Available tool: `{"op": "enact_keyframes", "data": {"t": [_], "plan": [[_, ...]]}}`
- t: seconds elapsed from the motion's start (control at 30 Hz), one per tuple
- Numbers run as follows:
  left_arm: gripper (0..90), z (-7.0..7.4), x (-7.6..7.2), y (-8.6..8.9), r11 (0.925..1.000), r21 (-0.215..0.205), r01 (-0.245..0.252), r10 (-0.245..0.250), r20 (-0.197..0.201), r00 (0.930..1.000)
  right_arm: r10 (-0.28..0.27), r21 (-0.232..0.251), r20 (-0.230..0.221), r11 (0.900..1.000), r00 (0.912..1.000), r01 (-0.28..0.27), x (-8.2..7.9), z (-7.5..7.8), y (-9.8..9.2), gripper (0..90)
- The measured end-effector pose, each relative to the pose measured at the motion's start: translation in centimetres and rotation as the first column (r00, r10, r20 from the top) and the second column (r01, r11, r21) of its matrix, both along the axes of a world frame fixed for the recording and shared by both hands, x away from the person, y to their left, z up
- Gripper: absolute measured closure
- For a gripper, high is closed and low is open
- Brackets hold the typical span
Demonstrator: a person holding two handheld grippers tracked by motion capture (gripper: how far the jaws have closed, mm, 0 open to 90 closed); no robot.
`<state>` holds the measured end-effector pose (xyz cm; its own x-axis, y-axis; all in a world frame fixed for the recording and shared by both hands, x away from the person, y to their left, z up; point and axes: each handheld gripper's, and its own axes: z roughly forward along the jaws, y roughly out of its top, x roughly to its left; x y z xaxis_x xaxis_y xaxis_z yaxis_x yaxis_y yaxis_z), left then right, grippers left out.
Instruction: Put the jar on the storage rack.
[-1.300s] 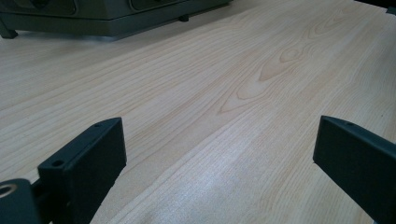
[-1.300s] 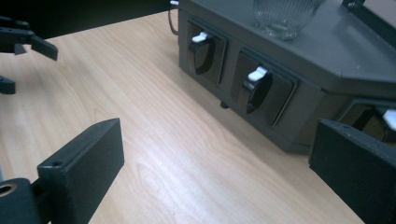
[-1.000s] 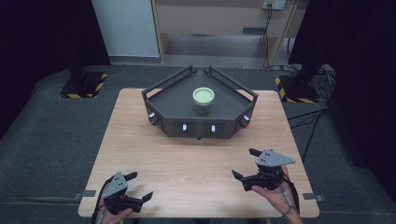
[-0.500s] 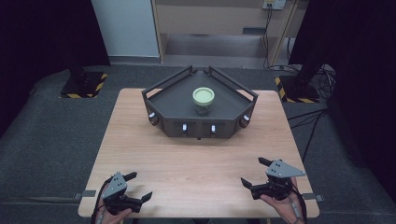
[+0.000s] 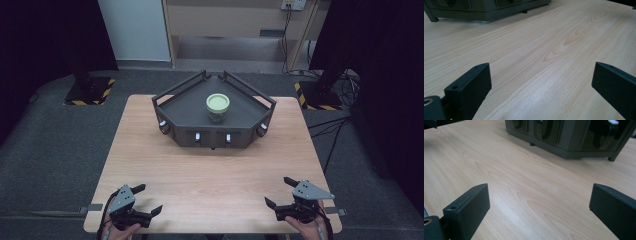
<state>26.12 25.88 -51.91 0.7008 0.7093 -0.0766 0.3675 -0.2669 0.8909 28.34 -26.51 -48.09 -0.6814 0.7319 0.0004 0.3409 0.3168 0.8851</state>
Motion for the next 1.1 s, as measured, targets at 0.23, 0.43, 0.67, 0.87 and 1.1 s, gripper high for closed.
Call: {"op": "enact_keyframes", "data": {"t": [0.23,0.43,0.67,0.87,1.1], "plan": [[1.3,0.0,0.0,0.1,1.0,-0.001,-0.003,0.003,0.001,1.0,-0.017,0.008,-0.021,1.0,0.9996,0.017,-0.5,-1.7,-0.7,3.0],[1.3,0.1,0.0,0.1,1.0,-0.004,-0.001,0.001,0.003,1.0,-0.024,0.019,-0.026,1.0,0.9994,0.025,-0.5,-2.5,-1.0,3.0],[1.3,0.1,0.0,0.1,1.0,-0.006,0.002,-0.002,0.005,1.0,-0.015,0.027,-0.03,0.999,0.9994,0.016,-0.5,-3.0,-1.0,3.0],[1.3,0.1,-0.1,0.1,0.9999,-0.013,0.008,-0.008,0.009,0.9999,-0.003,0.028,-0.026,1.0,0.9997,0.004,-0.6,-3.3,-1.0,3.0],[1.3,0.1,-0.1,0.0,0.9999,-0.011,0.012,-0.012,0.012,0.9999,0.008,0.013,-0.028,1.0,0.9996,-0.008,-0.5,-3.7,-0.8,3.0]]}}
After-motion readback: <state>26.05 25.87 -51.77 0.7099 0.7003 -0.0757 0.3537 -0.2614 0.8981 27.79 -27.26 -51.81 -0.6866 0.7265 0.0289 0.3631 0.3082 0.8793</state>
